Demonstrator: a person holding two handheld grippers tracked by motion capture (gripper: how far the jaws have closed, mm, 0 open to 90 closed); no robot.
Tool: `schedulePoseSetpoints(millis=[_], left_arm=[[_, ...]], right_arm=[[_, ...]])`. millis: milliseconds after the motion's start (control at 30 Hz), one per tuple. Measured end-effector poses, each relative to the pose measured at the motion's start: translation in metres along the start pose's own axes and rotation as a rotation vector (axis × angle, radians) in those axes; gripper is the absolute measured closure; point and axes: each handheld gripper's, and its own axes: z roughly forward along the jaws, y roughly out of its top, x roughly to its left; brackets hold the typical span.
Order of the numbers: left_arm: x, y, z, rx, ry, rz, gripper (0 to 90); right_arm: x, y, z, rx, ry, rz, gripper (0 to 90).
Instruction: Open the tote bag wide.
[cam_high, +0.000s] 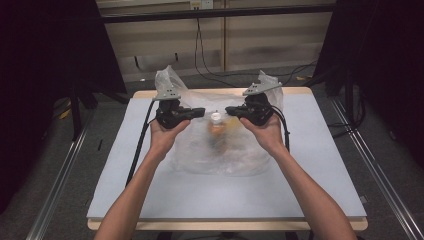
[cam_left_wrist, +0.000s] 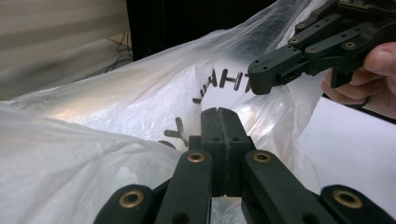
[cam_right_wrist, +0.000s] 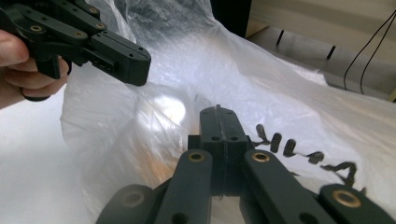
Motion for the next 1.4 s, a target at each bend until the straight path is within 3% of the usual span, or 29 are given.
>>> schedulePoseSetpoints(millis=[200,233,367,500,600,767,1000,1167,1333,1400], left_arm=[[-0.002,-0.009,0.005,0.007,-0.02,-0.007,90.0],[-0.006,-0.012,0.007,0.036,-0.014,0.005,90.0],[-0.009,-0.015,0.009,0.04,-0.016,0.003,90.0],[-0.009,-0.023,0.012,0.083,-0.014,0.008,90.0],[-0.01,-0.029,0.014,0.089,-0.021,0.007,90.0],[-0.004,-0.043,0.011,0.106,-0.012,-0.017,90.0],[0.011,-0.074,0.019,0.152,-0.001,-0.076,90.0],[0.01,-0.088,0.028,0.216,0.004,-0.068,90.0],[0.007,-0.098,0.037,0.266,-0.008,-0.068,90.0],[0.005,-0.107,0.043,0.327,-0.006,-0.049,90.0]], right_arm=[[0.003,-0.015,0.006,0.014,0.046,-0.005,90.0],[0.003,-0.017,0.006,0.017,0.052,-0.002,90.0],[0.002,-0.028,0.006,0.033,0.053,0.003,90.0],[-0.001,-0.038,0.009,0.053,0.062,0.011,90.0],[-0.001,-0.049,0.012,0.075,0.076,0.012,90.0],[-0.005,-0.063,0.013,0.093,0.099,0.025,90.0],[-0.017,-0.093,0.019,0.128,0.123,0.065,90.0],[-0.02,-0.109,0.028,0.186,0.125,0.067,90.0],[-0.017,-0.119,0.035,0.248,0.121,0.04,90.0],[-0.016,-0.128,0.037,0.265,0.135,0.049,90.0]])
